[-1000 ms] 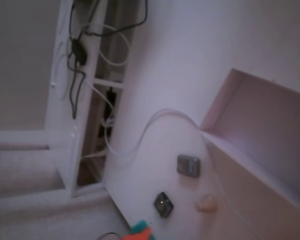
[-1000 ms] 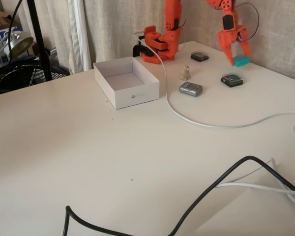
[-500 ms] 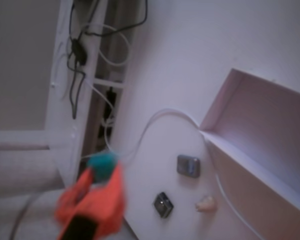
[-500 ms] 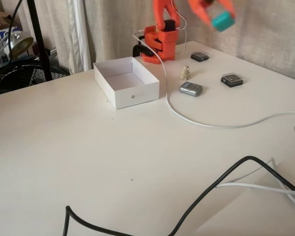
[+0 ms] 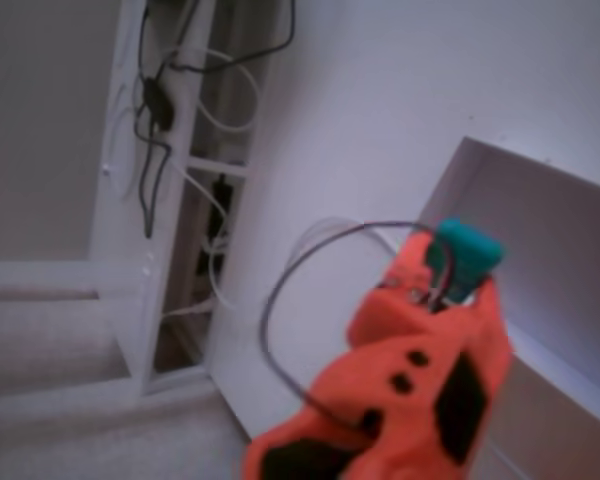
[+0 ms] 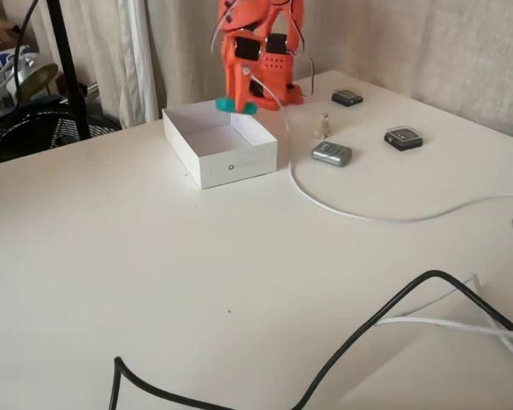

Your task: Grasp the green cube and put it in the bin.

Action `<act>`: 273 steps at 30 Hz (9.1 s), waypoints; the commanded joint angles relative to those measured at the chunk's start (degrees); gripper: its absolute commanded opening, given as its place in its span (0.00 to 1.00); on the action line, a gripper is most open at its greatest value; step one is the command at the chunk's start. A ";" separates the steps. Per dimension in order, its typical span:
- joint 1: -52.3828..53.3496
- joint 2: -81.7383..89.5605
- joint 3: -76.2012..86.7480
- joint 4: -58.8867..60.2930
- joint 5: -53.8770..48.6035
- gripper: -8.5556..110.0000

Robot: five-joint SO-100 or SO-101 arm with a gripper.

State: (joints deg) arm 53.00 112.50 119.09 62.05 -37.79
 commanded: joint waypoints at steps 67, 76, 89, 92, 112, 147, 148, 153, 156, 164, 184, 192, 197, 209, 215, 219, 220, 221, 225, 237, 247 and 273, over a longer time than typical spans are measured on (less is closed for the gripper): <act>-67.15 77.26 49.57 14.41 26.54 0.17; -68.29 77.26 49.57 14.41 26.28 0.00; -68.29 77.26 49.48 14.41 26.46 0.00; -68.29 77.26 49.48 14.41 26.46 0.00; -68.29 77.26 49.48 14.41 26.46 0.00; -68.29 77.26 49.48 14.41 26.46 0.00; -68.29 77.26 49.48 14.41 26.46 0.00; -68.29 77.26 49.48 14.41 26.46 0.00; -68.29 77.26 49.48 14.41 26.46 0.00; -68.29 77.26 49.48 14.41 26.46 0.00; -68.29 77.26 49.48 14.41 26.46 0.00; -68.29 77.26 49.48 14.41 26.46 0.00; -68.29 77.26 49.48 14.41 26.46 0.00; -68.29 77.26 49.48 14.41 26.46 0.00; -68.29 77.26 49.48 14.41 26.46 0.00; -68.29 77.26 49.48 14.41 26.46 0.00; -68.29 77.26 49.48 14.41 26.46 0.00; -68.29 77.26 49.48 14.41 26.46 0.00; -68.29 77.26 49.48 14.41 26.46 0.00; -68.29 77.26 49.48 14.41 26.46 0.00; -68.29 77.26 49.48 14.41 26.46 0.00; -68.29 77.26 49.48 14.41 26.46 0.00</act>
State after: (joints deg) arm -15.29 189.23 168.93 76.38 -11.43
